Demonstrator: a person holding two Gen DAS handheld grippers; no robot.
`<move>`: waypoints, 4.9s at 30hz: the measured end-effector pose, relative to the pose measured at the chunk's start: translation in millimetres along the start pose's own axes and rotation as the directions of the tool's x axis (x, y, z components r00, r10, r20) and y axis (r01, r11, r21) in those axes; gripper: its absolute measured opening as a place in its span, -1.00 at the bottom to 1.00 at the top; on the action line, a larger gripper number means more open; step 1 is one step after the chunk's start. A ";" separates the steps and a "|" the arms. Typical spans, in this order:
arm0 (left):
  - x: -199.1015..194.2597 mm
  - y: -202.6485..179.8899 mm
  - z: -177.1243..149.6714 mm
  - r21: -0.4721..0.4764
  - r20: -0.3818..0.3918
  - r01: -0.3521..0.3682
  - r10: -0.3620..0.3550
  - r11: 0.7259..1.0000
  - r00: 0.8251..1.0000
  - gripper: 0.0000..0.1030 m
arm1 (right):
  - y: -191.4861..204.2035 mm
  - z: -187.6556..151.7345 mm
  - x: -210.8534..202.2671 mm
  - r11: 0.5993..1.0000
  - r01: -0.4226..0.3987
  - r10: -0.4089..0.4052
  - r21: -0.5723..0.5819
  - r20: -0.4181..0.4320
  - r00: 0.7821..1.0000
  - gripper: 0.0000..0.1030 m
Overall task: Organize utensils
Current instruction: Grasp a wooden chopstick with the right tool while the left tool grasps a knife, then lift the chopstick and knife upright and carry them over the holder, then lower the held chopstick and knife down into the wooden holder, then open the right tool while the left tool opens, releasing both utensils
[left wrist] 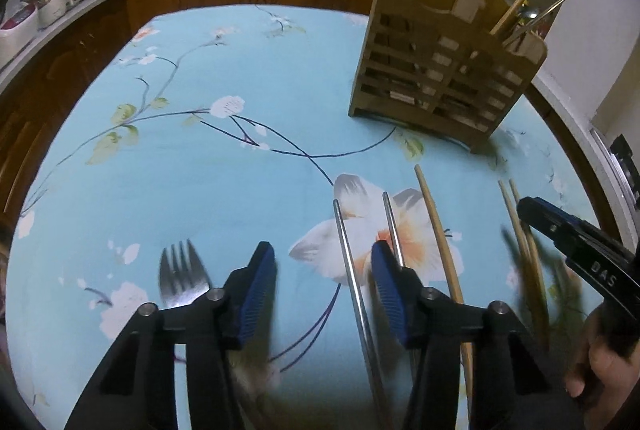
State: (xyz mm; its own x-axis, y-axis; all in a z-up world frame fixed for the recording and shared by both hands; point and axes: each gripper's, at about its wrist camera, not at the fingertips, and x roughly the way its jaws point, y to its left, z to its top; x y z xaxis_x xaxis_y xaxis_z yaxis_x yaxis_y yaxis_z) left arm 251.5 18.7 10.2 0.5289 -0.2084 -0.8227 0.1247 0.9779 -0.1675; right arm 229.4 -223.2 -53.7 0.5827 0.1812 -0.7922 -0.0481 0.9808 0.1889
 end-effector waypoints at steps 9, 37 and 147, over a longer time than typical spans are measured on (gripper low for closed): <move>25.8 -12.0 8.4 0.061 -0.005 -0.026 0.027 0.998 1.000 -0.52 | -1.9 7.3 27.7 0.996 0.072 -0.074 -0.043 -0.052 0.996 -0.58; -81.3 8.8 0.4 0.016 0.190 0.178 -0.178 0.984 0.966 -0.96 | 10.0 23.3 -87.4 0.995 -0.096 0.093 0.008 0.169 0.981 -0.91; -55.8 -14.9 121.0 0.038 0.521 0.127 -0.128 0.991 0.844 -0.07 | -17.8 136.2 -100.3 0.985 -0.110 0.029 0.136 0.495 0.868 0.20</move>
State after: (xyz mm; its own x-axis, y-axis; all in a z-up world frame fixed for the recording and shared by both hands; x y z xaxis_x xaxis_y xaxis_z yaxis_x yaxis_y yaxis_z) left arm 321.6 14.1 124.3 0.8678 -0.3084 -0.3895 0.2228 0.9423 -0.2497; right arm 282.3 -268.6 101.4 0.9064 0.1498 -0.3951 -0.0014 0.9361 0.3516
